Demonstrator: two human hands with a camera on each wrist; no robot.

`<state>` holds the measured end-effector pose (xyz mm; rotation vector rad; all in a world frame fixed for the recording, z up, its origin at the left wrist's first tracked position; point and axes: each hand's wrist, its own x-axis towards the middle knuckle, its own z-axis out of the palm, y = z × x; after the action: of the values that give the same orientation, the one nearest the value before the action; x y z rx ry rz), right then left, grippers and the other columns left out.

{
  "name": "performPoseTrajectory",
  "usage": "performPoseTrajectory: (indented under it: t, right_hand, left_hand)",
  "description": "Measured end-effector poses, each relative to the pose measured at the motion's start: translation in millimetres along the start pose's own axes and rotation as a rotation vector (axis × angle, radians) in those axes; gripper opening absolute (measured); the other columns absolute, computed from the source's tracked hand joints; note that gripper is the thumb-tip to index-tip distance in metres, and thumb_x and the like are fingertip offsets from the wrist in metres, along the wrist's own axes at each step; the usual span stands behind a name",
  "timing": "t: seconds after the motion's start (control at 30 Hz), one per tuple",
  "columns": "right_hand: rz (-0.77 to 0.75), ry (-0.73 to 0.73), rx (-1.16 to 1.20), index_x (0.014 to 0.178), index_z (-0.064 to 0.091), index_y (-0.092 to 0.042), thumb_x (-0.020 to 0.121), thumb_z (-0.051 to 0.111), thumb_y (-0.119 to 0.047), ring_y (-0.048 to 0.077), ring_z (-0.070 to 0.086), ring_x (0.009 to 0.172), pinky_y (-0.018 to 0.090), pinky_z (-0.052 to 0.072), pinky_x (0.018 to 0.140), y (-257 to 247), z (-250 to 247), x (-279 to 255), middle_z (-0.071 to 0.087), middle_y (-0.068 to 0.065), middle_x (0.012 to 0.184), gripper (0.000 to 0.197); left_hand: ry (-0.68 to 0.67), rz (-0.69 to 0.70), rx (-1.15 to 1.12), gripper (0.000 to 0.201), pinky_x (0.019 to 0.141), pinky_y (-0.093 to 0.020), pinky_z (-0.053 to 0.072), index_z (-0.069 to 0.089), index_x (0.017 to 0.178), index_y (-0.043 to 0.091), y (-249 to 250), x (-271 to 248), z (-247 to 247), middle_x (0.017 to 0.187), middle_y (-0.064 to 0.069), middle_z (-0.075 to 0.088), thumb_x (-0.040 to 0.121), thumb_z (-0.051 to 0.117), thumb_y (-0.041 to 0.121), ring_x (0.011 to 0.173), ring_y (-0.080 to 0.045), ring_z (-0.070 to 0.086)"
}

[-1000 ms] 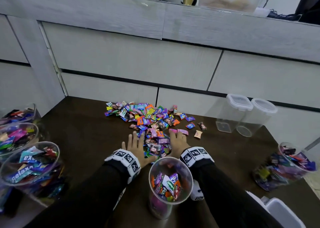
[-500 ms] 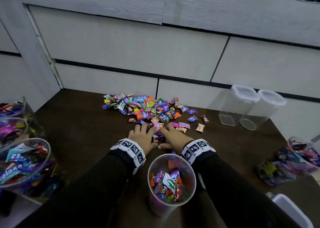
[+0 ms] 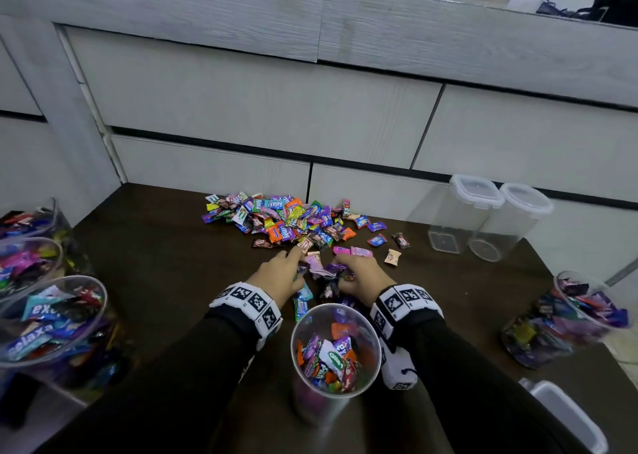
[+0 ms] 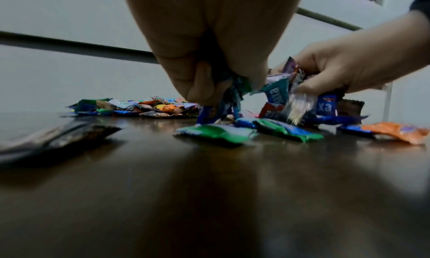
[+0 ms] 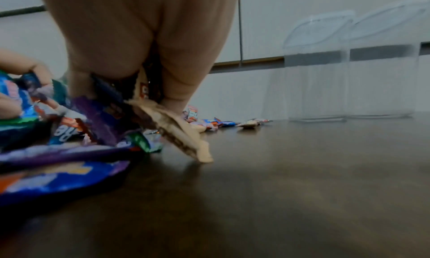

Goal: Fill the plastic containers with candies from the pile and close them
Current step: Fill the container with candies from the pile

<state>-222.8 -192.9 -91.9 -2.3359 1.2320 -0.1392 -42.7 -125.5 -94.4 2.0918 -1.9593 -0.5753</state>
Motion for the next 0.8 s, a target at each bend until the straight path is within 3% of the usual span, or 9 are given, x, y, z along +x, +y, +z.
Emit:
performPoseTrajectory:
  t: [0.2,0.3,0.37,0.53,0.63,0.67,0.73,0.77,0.8]
  right_hand:
    - [0.029,0.128,0.115,0.116,0.061,-0.016,0.083,0.059,-0.008,0.016,0.055,0.081,0.017,0.036,0.069,5,-14,-19,0.059,0.001,0.09,0.033]
    - [0.021,0.187,0.142,0.103,0.06,-0.019,0.081,0.06,-0.006,0.012,0.052,0.069,0.013,0.036,0.059,0,-27,-30,0.059,-0.001,0.079,0.026]
    - [0.008,0.244,0.171,0.096,0.06,-0.023,0.079,0.059,-0.004,0.007,0.051,0.064,0.016,0.036,0.061,-5,-36,-38,0.058,-0.002,0.074,0.025]
    - [-0.015,0.343,0.186,0.109,0.063,-0.015,0.082,0.061,-0.005,0.026,0.06,0.08,0.011,0.039,0.061,-20,-59,-59,0.067,0.008,0.092,0.029]
    - [-0.023,0.336,0.169,0.11,0.062,-0.018,0.083,0.06,-0.009,0.024,0.059,0.091,0.024,0.042,0.075,-29,-69,-74,0.067,0.008,0.098,0.028]
    - [-0.019,0.33,0.172,0.109,0.062,-0.019,0.083,0.059,-0.01,0.022,0.058,0.091,0.025,0.042,0.075,-32,-71,-79,0.066,0.007,0.098,0.028]
    - [-0.023,0.324,0.174,0.11,0.061,-0.019,0.084,0.059,-0.01,0.018,0.056,0.086,0.022,0.038,0.071,-36,-73,-86,0.064,0.003,0.095,0.027]
    - [-0.033,0.321,0.171,0.11,0.061,-0.018,0.084,0.059,-0.009,0.016,0.055,0.085,0.019,0.037,0.07,-38,-74,-90,0.062,0.001,0.094,0.027]
    - [-0.043,0.32,0.167,0.109,0.061,-0.018,0.084,0.06,-0.009,0.015,0.055,0.085,0.017,0.036,0.069,-40,-75,-93,0.062,0.0,0.094,0.026]
  left_hand:
    - [0.152,-0.032,-0.191,0.024,0.069,-0.033,0.039,0.046,0.119,0.014,2,-13,-14,0.093,-0.005,0.056,0.097,0.054,0.022,0.077,-0.025,0.054]
    - [0.258,-0.008,-0.269,0.023,0.067,-0.031,0.039,0.049,0.117,0.013,6,-21,-29,0.088,-0.004,0.057,0.096,0.055,0.021,0.07,-0.021,0.051]
    - [0.328,0.032,-0.342,0.023,0.061,-0.027,0.037,0.05,0.117,0.011,9,-27,-40,0.085,-0.005,0.059,0.096,0.056,0.018,0.059,-0.013,0.046]
    - [0.407,0.167,-0.463,0.015,0.051,-0.014,0.037,0.052,0.111,0.015,23,-49,-65,0.081,0.005,0.056,0.096,0.055,0.016,0.045,0.0,0.046]
    - [0.44,0.265,-0.504,0.012,0.066,-0.005,0.039,0.051,0.105,0.021,36,-67,-74,0.093,0.015,0.055,0.096,0.056,0.014,0.071,0.014,0.054]
    - [0.44,0.291,-0.513,0.012,0.071,-0.007,0.04,0.051,0.104,0.022,40,-72,-76,0.095,0.017,0.055,0.096,0.057,0.015,0.082,0.012,0.056]
    - [0.412,0.314,-0.517,0.011,0.079,-0.028,0.047,0.053,0.104,0.024,49,-84,-78,0.098,0.015,0.058,0.097,0.057,0.017,0.087,-0.006,0.06]
    - [0.393,0.327,-0.517,0.012,0.082,-0.033,0.046,0.053,0.102,0.027,52,-89,-79,0.099,0.013,0.059,0.097,0.056,0.017,0.09,-0.014,0.059]
    - [0.377,0.352,-0.513,0.015,0.083,-0.03,0.046,0.051,0.099,0.032,55,-94,-80,0.099,0.014,0.059,0.096,0.056,0.018,0.091,-0.01,0.058]
